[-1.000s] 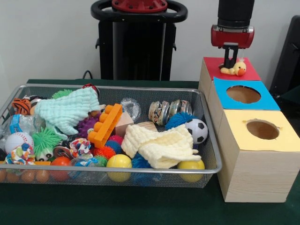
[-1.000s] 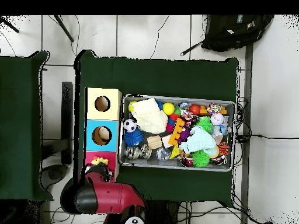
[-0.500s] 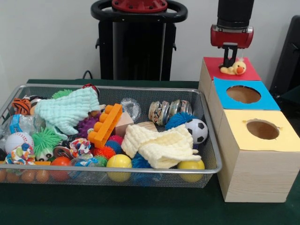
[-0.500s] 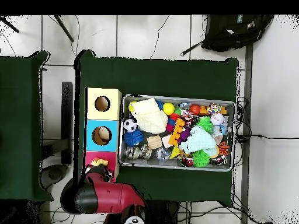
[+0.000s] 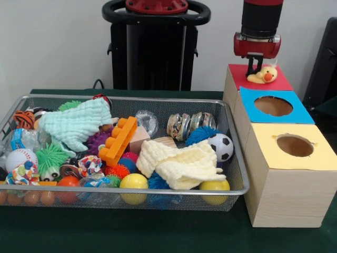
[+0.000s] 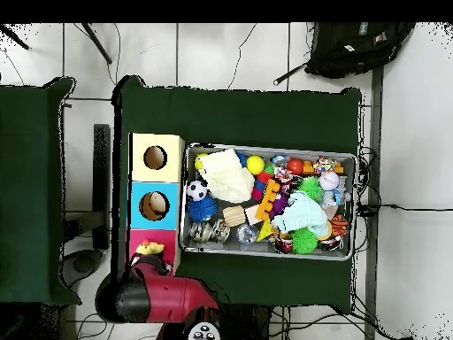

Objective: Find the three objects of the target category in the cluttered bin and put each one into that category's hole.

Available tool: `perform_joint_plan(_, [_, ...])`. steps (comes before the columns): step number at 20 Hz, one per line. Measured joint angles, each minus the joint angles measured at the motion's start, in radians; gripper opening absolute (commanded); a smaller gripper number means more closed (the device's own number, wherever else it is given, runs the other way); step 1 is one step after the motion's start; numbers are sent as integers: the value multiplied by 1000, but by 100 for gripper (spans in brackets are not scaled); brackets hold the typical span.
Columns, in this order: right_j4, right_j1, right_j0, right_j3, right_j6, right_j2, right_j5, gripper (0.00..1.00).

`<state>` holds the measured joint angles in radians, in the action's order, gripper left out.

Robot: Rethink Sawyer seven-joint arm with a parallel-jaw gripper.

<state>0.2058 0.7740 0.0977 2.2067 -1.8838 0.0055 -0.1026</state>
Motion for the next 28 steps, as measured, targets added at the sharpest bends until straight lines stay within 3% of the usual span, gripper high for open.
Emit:
perform_joint_plan(14, [-2, 7, -32, 0, 0, 15, -24, 0])
perform_joint_plan(28, [-19, 102, -66, 9, 0, 34, -113, 0])
